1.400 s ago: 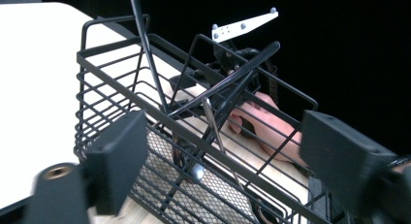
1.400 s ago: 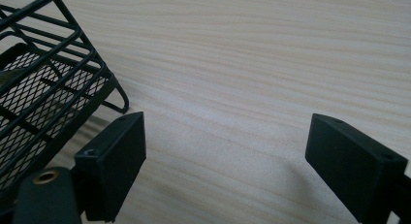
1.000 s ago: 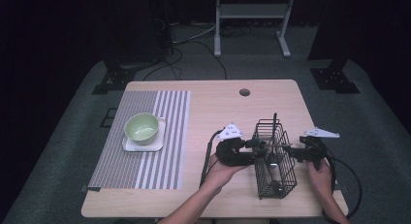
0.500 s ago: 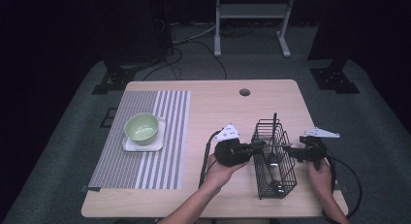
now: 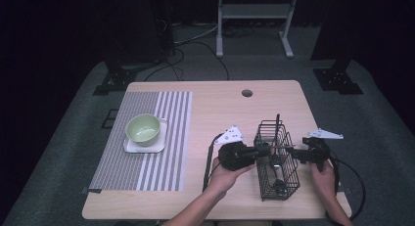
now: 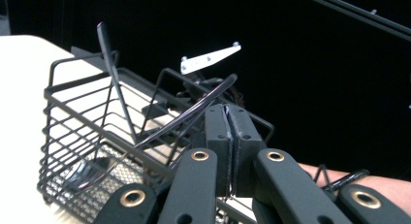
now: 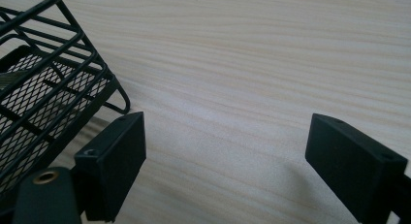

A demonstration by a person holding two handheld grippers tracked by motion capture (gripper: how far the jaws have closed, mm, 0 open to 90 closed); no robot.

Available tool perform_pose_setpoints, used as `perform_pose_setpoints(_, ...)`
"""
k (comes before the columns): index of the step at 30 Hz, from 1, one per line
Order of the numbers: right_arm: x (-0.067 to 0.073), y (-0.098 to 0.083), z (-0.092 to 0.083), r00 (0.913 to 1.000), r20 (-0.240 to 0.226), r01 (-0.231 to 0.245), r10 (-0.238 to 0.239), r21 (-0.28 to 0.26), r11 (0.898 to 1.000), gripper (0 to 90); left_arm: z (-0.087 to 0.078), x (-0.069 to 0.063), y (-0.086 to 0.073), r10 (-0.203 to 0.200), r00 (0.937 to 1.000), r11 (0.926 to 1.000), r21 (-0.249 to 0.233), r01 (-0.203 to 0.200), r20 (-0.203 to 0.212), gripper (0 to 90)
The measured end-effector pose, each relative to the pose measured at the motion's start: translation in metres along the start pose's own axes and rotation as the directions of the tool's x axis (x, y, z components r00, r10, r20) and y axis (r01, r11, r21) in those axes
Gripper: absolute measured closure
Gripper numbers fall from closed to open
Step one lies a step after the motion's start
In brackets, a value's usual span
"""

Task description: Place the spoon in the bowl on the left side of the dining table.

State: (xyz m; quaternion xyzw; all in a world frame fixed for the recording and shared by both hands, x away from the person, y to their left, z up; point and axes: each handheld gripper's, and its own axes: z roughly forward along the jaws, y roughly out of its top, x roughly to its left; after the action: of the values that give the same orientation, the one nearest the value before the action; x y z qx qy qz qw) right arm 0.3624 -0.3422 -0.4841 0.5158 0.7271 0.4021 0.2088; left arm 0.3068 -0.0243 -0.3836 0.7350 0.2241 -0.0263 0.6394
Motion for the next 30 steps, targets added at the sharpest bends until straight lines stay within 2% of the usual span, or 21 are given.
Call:
perform_pose_setpoints(3, 0.0, 0.0, 0.0, 1.0, -0.001, -0.001, 0.001, -0.001, 1.0, 13.6, -0.002, -0.001, 0.001, -0.017, 0.9998, 0.9997, -0.017, 0.017, 0.011, 89.3)
perform_pose_setpoints(9, -0.001, 0.0, 0.0, 1.0, -0.006, -0.004, 0.004, -0.004, 1.0, 13.6, -0.011, -0.002, 0.008, -0.009, 0.9999, 0.999, -0.044, 0.009, -0.011, 89.3)
perform_pose_setpoints(19, 0.0, 0.0, 0.0, 1.0, -0.003, -0.004, 0.004, -0.002, 1.0, 13.6, -0.023, -0.004, 0.019, 0.003, 1.0, 0.9978, -0.067, -0.004, -0.007, 89.3)
perform_pose_setpoints(30, 0.0, 0.0, 0.0, 1.0, -0.003, -0.004, 0.004, -0.001, 1.0, 13.6, -0.038, -0.007, 0.035, 0.008, 0.9998, 0.9935, -0.113, -0.01, -0.016, 89.3)
